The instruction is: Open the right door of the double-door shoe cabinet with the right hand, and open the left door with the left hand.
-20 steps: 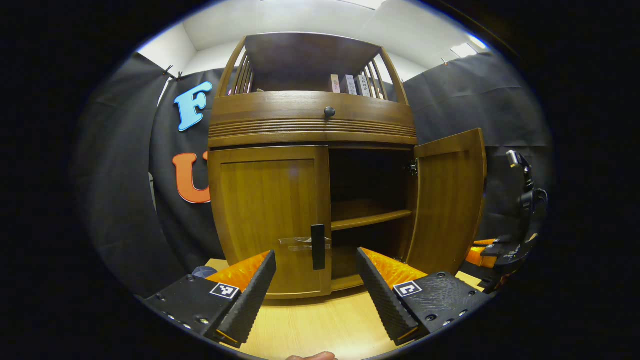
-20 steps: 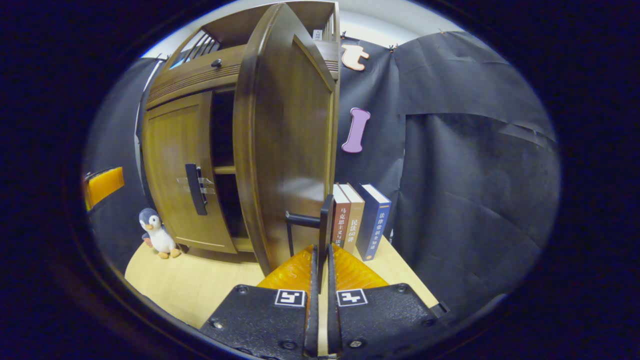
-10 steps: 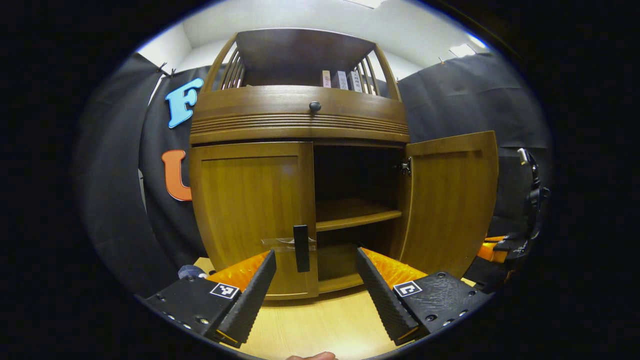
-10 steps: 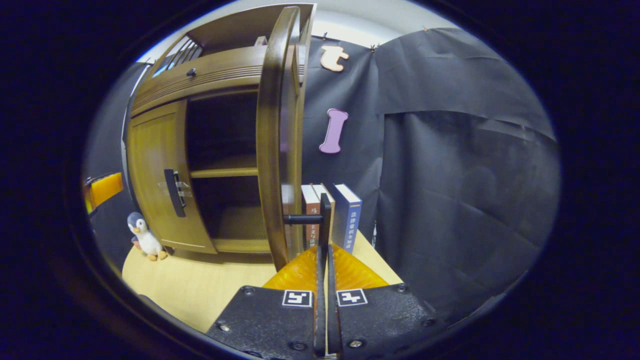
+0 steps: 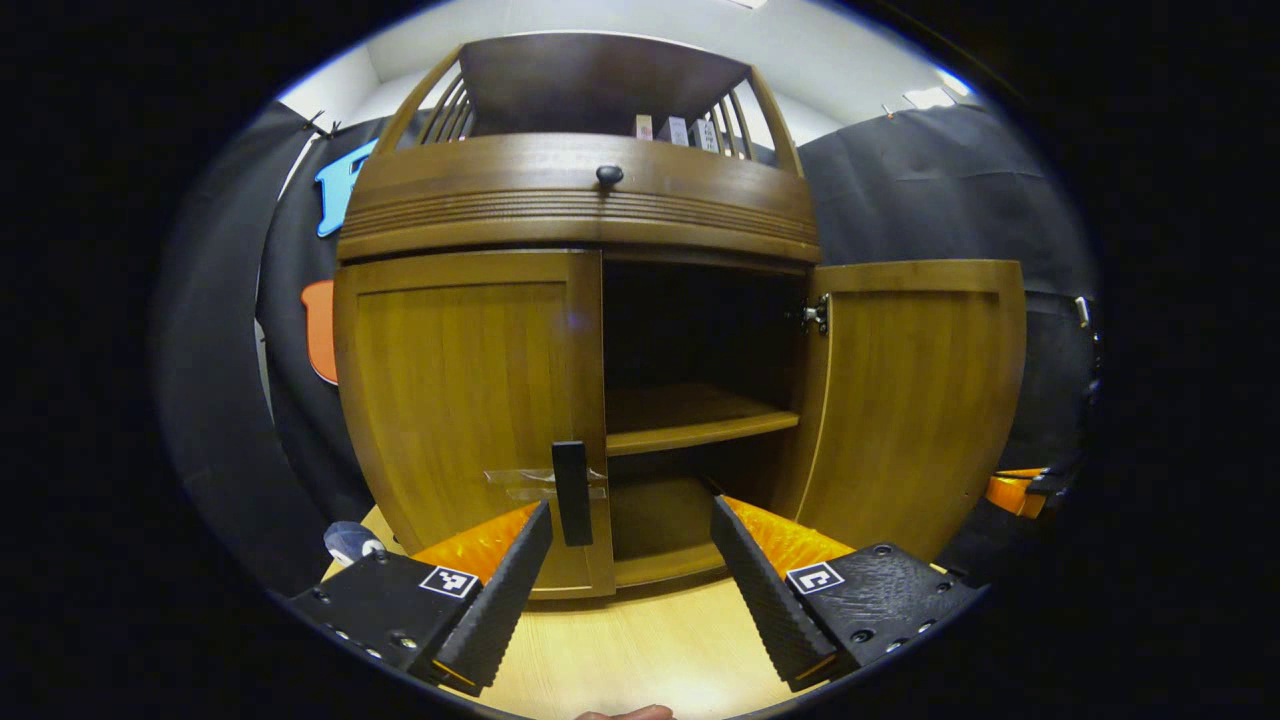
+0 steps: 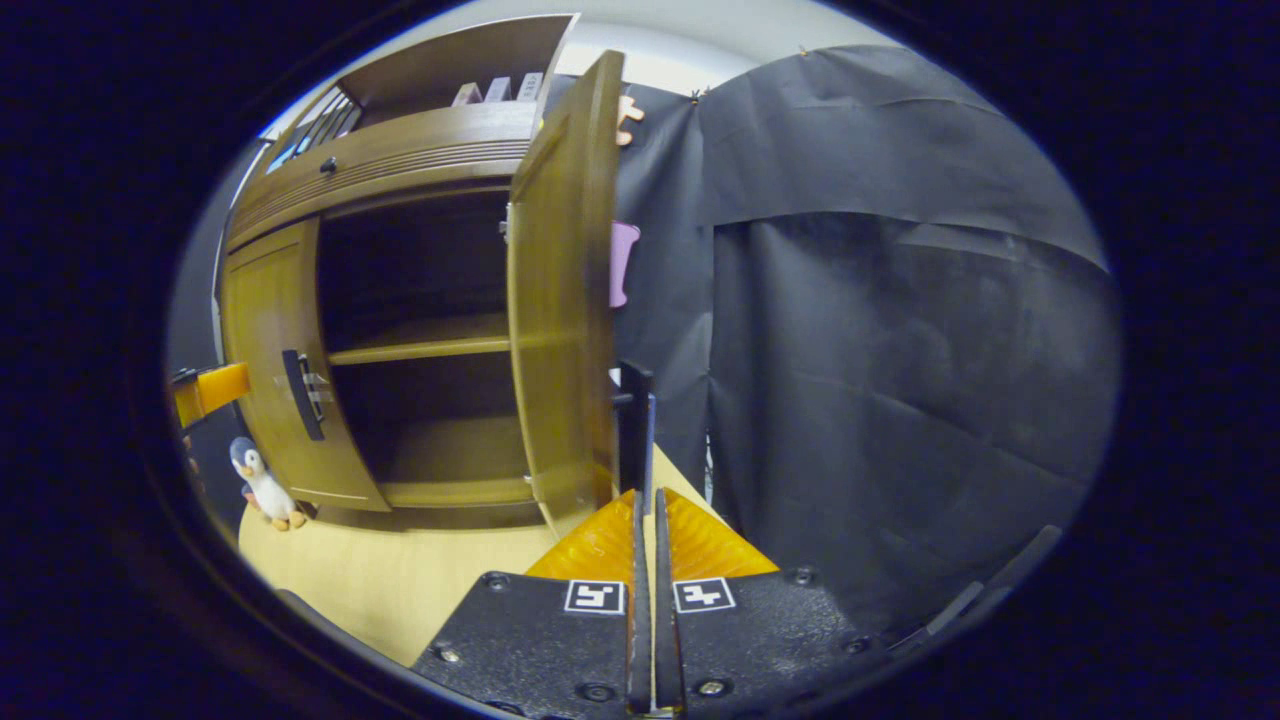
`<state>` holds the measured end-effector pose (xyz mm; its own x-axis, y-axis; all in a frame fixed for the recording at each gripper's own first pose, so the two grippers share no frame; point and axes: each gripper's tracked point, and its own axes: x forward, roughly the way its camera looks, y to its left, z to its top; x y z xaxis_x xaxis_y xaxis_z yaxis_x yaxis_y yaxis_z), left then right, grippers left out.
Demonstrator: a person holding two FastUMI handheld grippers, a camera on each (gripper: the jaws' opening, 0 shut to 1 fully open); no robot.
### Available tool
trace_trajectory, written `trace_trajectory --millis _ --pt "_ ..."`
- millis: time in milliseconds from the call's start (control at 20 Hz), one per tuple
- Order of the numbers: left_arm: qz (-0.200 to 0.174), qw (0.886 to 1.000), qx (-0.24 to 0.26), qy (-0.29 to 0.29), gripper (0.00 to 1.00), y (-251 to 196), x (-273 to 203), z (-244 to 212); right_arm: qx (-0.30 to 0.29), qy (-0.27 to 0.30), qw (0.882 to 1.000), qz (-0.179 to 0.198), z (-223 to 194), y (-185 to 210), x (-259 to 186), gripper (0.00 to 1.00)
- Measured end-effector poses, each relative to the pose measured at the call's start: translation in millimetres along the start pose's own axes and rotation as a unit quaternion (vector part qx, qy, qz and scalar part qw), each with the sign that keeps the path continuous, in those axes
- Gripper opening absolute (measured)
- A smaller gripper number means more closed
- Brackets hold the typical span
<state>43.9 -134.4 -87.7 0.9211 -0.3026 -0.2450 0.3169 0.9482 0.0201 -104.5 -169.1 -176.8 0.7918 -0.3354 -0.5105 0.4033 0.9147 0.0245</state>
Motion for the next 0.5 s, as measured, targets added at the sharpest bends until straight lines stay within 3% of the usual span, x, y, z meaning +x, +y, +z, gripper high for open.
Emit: trace_trajectory --millis 200,500 --pt "0.007 1.0 0.001 0.018 0.96 4 24 -7 0.017 -0.016 1.0 -0.018 2 -20 -10 0.05" --pt "0.059 0.997 -0.012 0.051 0.96 44 65 -26 0.03 -0.023 0.999 -0.039 0 -43 -18 0.13"
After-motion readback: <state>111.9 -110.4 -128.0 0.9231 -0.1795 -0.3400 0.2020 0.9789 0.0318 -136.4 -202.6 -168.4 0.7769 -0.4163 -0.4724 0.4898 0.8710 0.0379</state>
